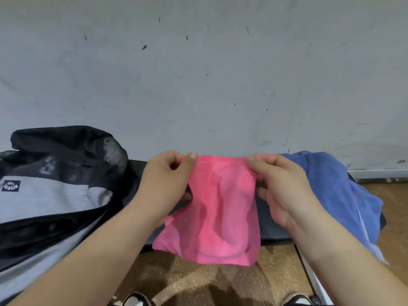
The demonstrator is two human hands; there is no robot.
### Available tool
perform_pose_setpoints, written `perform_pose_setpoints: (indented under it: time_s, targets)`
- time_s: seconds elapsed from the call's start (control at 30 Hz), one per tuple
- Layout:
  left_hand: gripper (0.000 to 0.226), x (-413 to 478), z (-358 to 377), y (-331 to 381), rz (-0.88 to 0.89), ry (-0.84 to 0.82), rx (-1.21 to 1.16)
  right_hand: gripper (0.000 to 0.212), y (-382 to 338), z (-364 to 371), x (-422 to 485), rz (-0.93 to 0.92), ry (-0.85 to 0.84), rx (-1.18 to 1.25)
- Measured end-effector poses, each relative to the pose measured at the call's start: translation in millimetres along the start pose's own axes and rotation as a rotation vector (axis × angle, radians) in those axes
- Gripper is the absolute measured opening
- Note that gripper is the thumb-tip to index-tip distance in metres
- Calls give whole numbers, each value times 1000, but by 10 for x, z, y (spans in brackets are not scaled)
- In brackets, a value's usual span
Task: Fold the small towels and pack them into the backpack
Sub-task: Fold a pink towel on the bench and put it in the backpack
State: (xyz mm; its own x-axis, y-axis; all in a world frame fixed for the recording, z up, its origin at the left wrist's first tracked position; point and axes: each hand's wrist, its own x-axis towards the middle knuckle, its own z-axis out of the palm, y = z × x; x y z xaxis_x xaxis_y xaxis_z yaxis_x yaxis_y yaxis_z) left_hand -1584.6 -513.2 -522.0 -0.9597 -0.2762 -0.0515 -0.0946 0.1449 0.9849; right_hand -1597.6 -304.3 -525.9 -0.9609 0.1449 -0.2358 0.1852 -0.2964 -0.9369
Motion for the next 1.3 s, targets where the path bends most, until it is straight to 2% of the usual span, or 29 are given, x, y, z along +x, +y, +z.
perform_pose_setpoints:
  time_s: [0.07, 0.2, 0.4, 0.6, 0.77, 0.93, 1.03, 1.13, 1.2, 1.27, 1.3]
  targets:
    - [41, -154, 122, 15, 43, -64, -10, 9, 45, 136, -167, -43, -69, 0]
    - [15, -308, 239, 56, 159, -109, 60, 11, 153, 275, -312, -84, -120, -23]
    - [23, -282, 174, 40, 222, -139, 151, 14, 98, 209, -298, -209, -100, -141]
    - [22, -322, 210, 10, 139, -199, 68, 9, 146, 243, -381, -308, -129, -239]
    - [20, -237, 180, -27, 79, -163, -33, 8, 168, 220, -326, -282, -125, -190]
    - [26, -354, 229, -98, 102, -264, 30, 9, 216, 241, -334, -172, -187, -134]
    - [20, -398, 208, -69, 118, -253, 39, 31, 180, 224, -325, -39, -250, -102]
    - [18, -324, 117, -35, 152, -194, 40, 37, 49, 159, -317, 41, -361, -33]
    - [17, -281, 73, -24, 144, -178, -19, 34, 4, 103, -284, 14, -418, -31]
    - [14, -256, 52, 1, 122, -176, -90, 25, 10, 42, -191, -106, -301, -144]
    - [15, -255, 38, 26, 115, -177, -120, 31, 31, -8, -126, -156, -229, -230]
